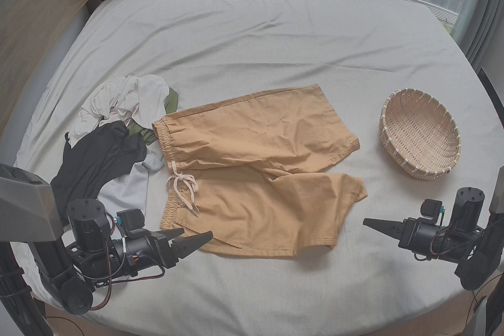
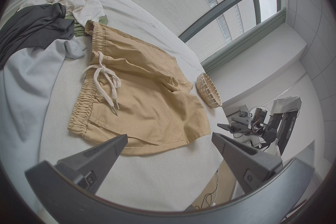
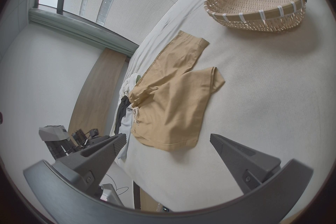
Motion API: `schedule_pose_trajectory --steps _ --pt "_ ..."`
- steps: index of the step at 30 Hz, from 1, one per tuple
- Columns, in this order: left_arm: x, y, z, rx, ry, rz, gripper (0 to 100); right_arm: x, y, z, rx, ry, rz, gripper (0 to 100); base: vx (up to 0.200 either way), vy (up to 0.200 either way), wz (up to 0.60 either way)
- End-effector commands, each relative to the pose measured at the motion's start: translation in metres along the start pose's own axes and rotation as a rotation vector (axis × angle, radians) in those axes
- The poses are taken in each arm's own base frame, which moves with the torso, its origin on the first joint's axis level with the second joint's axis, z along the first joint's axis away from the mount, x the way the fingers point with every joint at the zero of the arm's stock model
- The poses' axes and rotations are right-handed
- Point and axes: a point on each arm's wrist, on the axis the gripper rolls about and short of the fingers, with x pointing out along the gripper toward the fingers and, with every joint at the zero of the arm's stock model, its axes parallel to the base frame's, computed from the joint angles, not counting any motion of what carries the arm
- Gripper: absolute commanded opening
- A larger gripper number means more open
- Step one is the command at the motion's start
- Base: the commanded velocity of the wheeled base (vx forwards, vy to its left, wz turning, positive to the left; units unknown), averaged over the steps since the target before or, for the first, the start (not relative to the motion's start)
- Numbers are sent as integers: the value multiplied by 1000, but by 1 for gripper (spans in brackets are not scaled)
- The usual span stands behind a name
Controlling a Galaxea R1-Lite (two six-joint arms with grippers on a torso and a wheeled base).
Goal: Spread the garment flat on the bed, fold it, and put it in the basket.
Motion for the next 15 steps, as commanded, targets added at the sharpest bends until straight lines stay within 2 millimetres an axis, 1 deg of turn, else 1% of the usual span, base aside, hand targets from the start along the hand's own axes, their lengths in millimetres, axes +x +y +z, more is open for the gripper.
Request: schedule_pose_trajectory --steps 1,5,6,7,9,12,15 --pt "1 0 0 1 2 -3 100 22 -27 11 28 -29 -40 100 0 0 0" --pt "1 0 -1 -1 4 -1 100 37 -36 18 33 -49 -40 100 0 0 0" --pt "1 0 -1 -1 4 -1 100 37 -36 18 33 -49 -40 100 0 0 0" --pt "1 1 -1 -3 3 1 100 46 -41 22 38 -71 -51 100 0 0 0" --pt "1 1 -1 -2 3 1 100 53 -43 22 51 -83 -60 100 0 0 0" --pt "1 1 -1 -2 4 1 100 58 -44 20 82 -76 -58 100 0 0 0" --pt "1 1 -1 -2 3 1 100 66 -41 6 91 -20 -52 100 0 0 0"
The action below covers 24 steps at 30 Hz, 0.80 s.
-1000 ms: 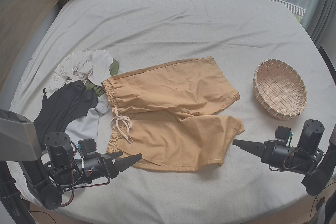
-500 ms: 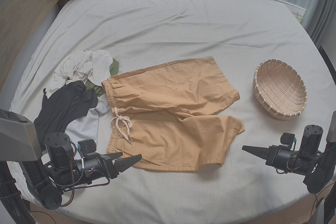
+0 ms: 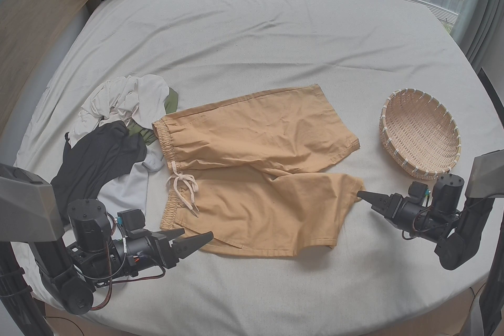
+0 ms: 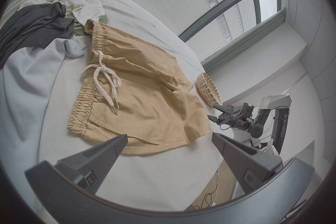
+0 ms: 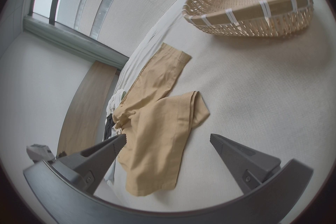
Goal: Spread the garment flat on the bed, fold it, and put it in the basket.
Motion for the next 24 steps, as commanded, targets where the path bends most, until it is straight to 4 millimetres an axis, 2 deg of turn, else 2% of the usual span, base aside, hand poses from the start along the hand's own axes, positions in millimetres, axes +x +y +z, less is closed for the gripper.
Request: schedule_pose_trajectory --steps 1,6,15,20,24 --pt "0 0 0 -1 1 1 100 14 -7 -22 22 80 -20 100 0 0 0" --pt "0 0 -1 -2 3 1 100 22 -6 -41 19 149 -22 100 0 0 0" --pt "-1 1 -1 -4 3 5 100 36 3 -60 -4 216 16 100 0 0 0" --pt "-2 1 -2 -8 8 7 100 49 5 -66 -20 227 42 100 0 0 0" --pt "-2 1 -2 -7 10 8 100 52 5 -66 -21 227 50 100 0 0 0"
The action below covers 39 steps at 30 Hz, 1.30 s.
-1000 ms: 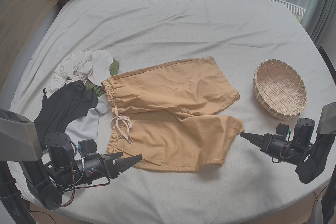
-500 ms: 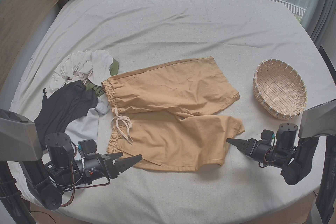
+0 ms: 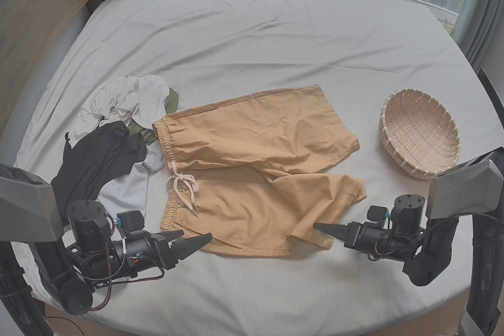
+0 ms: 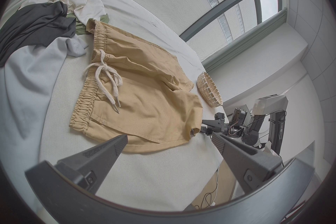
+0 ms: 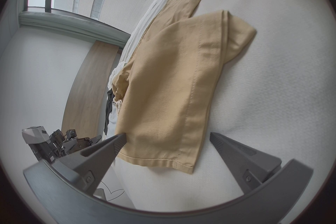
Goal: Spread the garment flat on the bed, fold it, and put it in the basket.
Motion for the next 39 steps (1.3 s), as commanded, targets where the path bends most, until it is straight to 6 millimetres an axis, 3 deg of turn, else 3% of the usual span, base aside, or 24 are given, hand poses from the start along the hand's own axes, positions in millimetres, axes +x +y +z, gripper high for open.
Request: schedule_pose_trajectory --steps 1,6,7,19,31,35,39 --pt "0 0 0 -2 1 1 100 5 -4 -5 8 20 -6 100 0 0 0" --pt "1 1 -1 -2 2 1 100 3 -5 -8 21 32 -16 100 0 0 0" --pt "1 1 -1 -2 4 1 100 3 -5 -9 25 32 -22 0 0 0 0" --pt "1 1 -2 -5 7 4 100 -4 -12 -15 46 33 -77 0 0 0 0" --pt "2 1 -1 -1 6 0 100 -78 15 -17 37 3 -164 0 0 0 0" --pt "1 1 -1 -2 7 2 100 -91 8 -26 7 41 -220 0 0 0 0" --pt "1 0 -1 -1 4 1 100 -91 -7 -31 -13 74 -271 0 0 0 0"
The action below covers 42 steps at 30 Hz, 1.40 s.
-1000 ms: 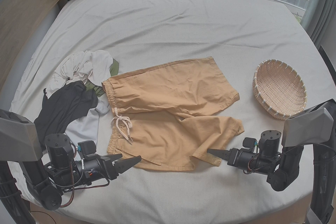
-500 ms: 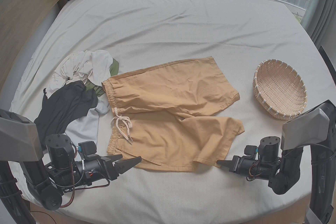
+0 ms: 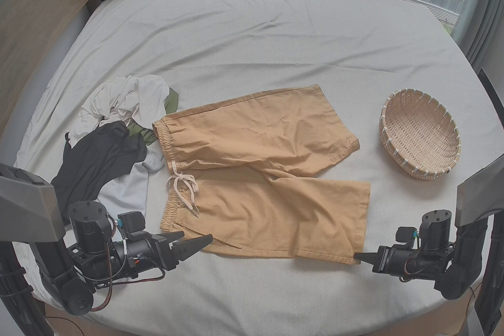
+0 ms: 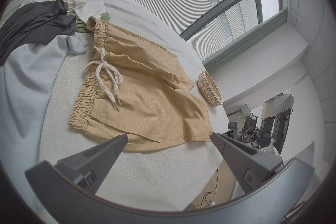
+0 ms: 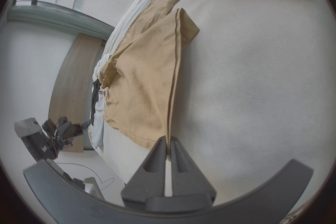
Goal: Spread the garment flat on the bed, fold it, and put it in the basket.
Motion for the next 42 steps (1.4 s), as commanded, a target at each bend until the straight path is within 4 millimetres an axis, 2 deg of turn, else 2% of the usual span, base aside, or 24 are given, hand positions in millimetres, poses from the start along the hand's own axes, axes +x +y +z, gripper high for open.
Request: schedule_pose_trajectory --steps 1,13,14,19,22,26,27,29,32,37,42 --pt "-1 0 1 1 -3 0 100 -3 -14 -5 3 26 -54 0 0 0 0" --pt "-2 0 0 0 -2 1 100 1 -11 -17 -5 92 -49 0 0 0 0" --pt "-2 0 0 -1 -1 2 100 2 -11 -17 -5 91 -48 100 0 0 0" --pt "-3 0 -1 -3 3 3 100 5 -11 -6 -7 36 -32 100 0 0 0" --pt "-3 0 -1 -3 4 4 100 5 -6 14 -15 -62 0 100 0 0 0" --pt "-2 -1 0 0 -1 0 100 10 7 51 47 -220 90 100 0 0 0" --pt "-2 -1 0 0 -1 0 100 10 7 51 47 -220 90 100 0 0 0" --pt "-2 -2 1 3 -3 -5 100 19 14 74 103 -296 152 100 0 0 0" --pt "-2 -2 0 2 0 -4 100 24 15 89 111 -349 171 100 0 0 0" --pt "-2 -1 0 1 0 -1 100 37 10 105 112 -403 170 100 0 0 0" --pt "-3 -1 -1 -2 5 1 100 47 2 101 124 -383 153 100 0 0 0"
